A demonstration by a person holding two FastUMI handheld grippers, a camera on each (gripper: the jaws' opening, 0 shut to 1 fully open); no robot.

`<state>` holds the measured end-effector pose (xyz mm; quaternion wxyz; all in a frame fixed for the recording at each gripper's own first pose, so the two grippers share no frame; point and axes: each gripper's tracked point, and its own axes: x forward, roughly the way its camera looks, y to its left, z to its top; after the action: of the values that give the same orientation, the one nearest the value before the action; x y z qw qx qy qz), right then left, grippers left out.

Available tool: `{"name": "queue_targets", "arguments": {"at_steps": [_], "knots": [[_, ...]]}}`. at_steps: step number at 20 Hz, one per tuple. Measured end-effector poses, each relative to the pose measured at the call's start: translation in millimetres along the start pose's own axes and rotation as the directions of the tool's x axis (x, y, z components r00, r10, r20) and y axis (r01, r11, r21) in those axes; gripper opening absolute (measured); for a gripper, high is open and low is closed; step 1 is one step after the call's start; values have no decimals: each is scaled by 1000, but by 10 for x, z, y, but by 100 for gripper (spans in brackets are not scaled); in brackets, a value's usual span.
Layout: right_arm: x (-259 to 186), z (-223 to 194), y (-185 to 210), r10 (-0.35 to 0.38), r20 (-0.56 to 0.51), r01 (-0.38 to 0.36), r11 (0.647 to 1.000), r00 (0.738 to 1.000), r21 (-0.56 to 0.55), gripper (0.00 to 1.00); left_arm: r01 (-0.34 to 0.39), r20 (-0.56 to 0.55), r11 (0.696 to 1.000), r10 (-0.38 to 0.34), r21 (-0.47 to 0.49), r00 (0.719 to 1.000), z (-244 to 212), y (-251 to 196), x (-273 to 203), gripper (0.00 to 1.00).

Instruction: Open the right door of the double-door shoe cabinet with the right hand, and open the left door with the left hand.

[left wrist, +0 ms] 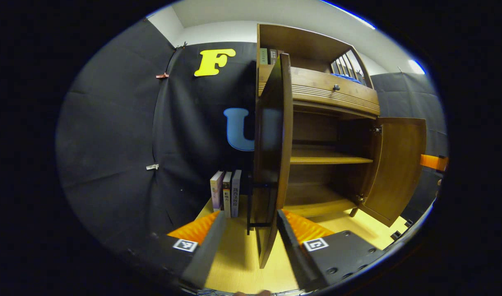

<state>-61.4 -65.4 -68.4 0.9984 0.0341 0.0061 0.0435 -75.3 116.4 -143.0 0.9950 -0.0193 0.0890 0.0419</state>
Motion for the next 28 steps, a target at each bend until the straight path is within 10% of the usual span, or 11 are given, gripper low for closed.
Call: {"name": "queue_targets", "arguments": {"at_steps": [2,28], "knots": [[-11,24,39,5,10,-5,1000,1000,-2,98,20,33,1000,-20,-15,999,91,-103,-61,96],[267,321,-28,21,12,-20,999,1000,-42,98,-32,126,999,31,5,991,1023,-1120,-57,92]]}}
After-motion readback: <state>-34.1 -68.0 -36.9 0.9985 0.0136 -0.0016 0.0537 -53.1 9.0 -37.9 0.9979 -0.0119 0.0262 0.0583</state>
